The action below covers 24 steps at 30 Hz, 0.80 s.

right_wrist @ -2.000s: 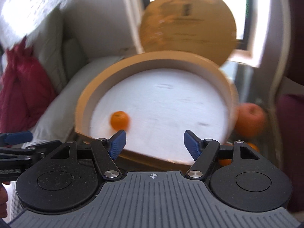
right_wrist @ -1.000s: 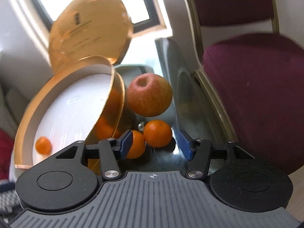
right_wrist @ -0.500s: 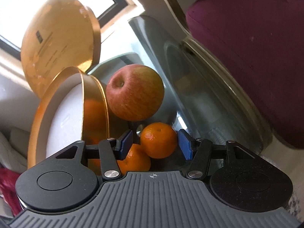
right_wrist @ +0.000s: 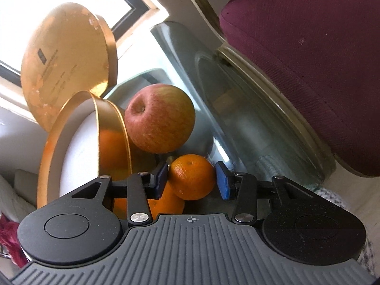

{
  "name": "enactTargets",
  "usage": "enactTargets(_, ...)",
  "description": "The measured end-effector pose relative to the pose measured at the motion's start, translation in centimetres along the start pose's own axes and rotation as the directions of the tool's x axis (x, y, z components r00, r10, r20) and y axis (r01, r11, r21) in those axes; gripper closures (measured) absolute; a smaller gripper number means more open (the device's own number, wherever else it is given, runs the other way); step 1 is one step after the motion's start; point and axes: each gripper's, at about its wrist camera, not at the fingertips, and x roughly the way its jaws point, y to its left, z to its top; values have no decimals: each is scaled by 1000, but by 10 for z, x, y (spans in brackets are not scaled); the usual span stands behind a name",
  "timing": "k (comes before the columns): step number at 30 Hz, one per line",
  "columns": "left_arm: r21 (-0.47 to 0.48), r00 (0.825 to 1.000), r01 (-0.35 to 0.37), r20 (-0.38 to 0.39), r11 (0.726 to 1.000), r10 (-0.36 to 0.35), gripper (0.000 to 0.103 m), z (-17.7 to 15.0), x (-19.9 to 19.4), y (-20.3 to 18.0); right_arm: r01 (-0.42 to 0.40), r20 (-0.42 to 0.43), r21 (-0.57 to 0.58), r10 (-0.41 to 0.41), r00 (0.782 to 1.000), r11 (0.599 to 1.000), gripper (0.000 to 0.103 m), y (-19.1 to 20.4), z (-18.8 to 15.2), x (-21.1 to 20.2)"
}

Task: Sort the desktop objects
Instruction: 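Move the right gripper back and grasp a second mandarin, then lower the mandarin onto the foam and open the right gripper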

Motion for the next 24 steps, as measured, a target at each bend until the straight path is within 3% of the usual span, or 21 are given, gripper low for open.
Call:
enactTargets(7, -46, 998, 28, 51, 999, -25, 4, -4, -19, 15, 14, 83, -72, -8, 997, 997, 58, 22, -5, -40)
enactTargets(12, -105, 993, 18, 121, 994, -5, 4, -3, -37, 41, -61, 133, -241, 95, 987, 969, 58, 81, -17, -68)
enactTargets(17, -183, 985, -15, 165, 983, 45, 4, -5, -50, 76, -137, 31, -384, 161, 987, 913, 58, 144, -41, -48)
enactTargets(24, -305, 983, -52, 154, 951, 104, 4, -13, -51, 121, -168, -164, -516, 95, 982, 840, 58, 208, -86, 17)
